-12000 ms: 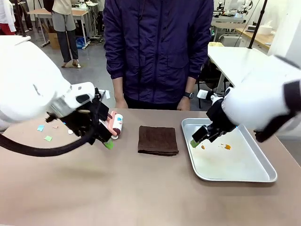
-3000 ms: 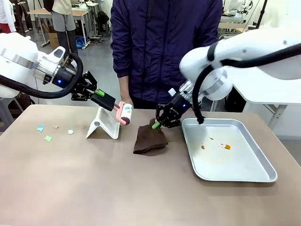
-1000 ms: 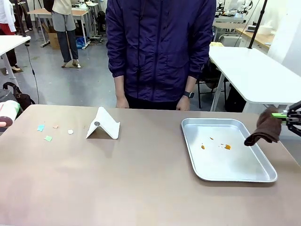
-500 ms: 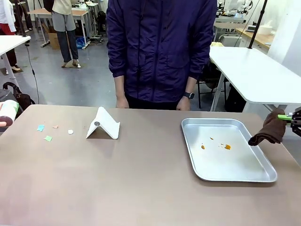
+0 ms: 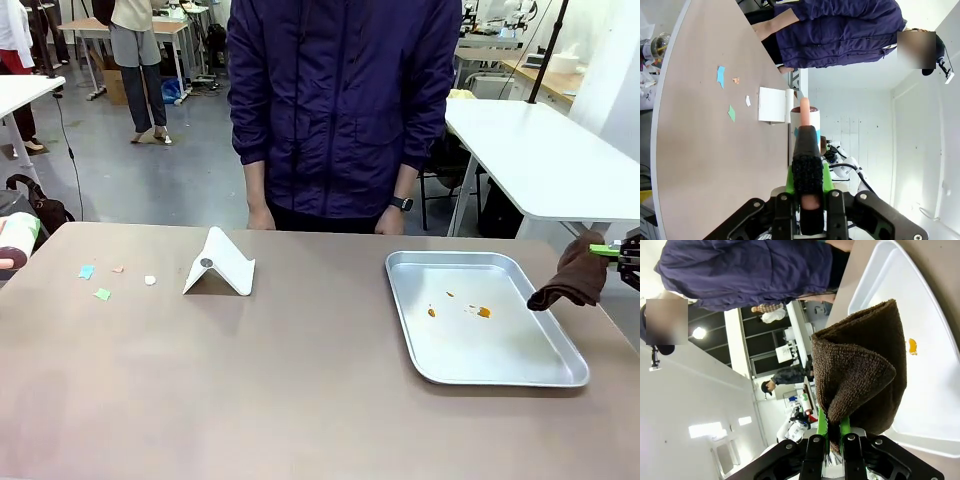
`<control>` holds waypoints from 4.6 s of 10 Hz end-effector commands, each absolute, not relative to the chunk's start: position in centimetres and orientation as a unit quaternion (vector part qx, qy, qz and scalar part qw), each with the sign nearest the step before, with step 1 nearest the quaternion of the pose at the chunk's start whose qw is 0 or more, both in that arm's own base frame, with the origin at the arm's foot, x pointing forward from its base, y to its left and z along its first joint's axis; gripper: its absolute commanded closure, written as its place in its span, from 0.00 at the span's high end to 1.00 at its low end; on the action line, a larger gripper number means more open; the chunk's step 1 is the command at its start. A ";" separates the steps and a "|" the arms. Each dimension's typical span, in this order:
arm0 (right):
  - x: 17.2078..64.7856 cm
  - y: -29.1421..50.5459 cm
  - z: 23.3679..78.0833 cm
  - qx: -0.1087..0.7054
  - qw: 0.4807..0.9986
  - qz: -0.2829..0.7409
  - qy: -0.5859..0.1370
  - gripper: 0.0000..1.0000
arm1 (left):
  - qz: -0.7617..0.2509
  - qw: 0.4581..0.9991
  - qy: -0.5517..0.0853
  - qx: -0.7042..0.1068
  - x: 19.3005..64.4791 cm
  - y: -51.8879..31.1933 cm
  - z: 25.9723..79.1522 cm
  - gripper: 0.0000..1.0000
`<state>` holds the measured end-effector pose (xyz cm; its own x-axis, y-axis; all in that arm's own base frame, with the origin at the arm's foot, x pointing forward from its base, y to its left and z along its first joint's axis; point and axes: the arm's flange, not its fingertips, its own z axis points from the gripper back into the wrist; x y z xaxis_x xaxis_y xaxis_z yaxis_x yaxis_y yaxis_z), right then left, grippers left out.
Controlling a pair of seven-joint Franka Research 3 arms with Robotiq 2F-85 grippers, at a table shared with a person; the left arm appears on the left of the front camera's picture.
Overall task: Clean the surface of the table.
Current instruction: If a person points to the right, clean the right side of the table with your right hand, and if they point to the left, clean the left side with your left hand.
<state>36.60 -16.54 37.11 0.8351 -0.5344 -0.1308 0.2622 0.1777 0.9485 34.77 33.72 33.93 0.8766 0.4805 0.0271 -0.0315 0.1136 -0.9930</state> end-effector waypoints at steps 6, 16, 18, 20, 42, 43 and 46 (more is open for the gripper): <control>36.5 -16.5 37.7 0.585 0.758 -0.267 -0.105 0.00 | 0.178 0.727 -0.171 -0.640 34.6 33.7 34.5 0.19; 36.5 -16.5 37.7 0.585 0.758 -0.267 -0.105 0.00 | 0.209 0.732 -0.192 -0.620 35.0 33.3 34.2 0.22; 36.5 -16.5 37.7 0.585 0.758 -0.267 -0.105 0.00 | 0.230 0.756 -0.196 -0.581 35.2 32.3 34.6 0.22; 36.5 -16.5 37.7 0.585 0.758 -0.267 -0.105 0.00 | 0.264 0.774 -0.208 -0.536 36.0 31.1 34.6 0.22; 36.5 -16.5 37.7 0.585 0.758 -0.267 -0.105 0.00 | 0.272 0.861 -0.172 -0.393 39.4 25.8 32.2 0.22; 36.5 -16.5 37.7 0.585 0.758 -0.267 -0.105 0.00 | 0.278 0.864 -0.167 -0.385 40.2 25.4 32.0 0.22; 36.5 -16.5 37.7 0.585 0.758 -0.267 -0.105 0.00 | 0.316 0.863 -0.147 -0.365 43.2 24.0 31.0 0.22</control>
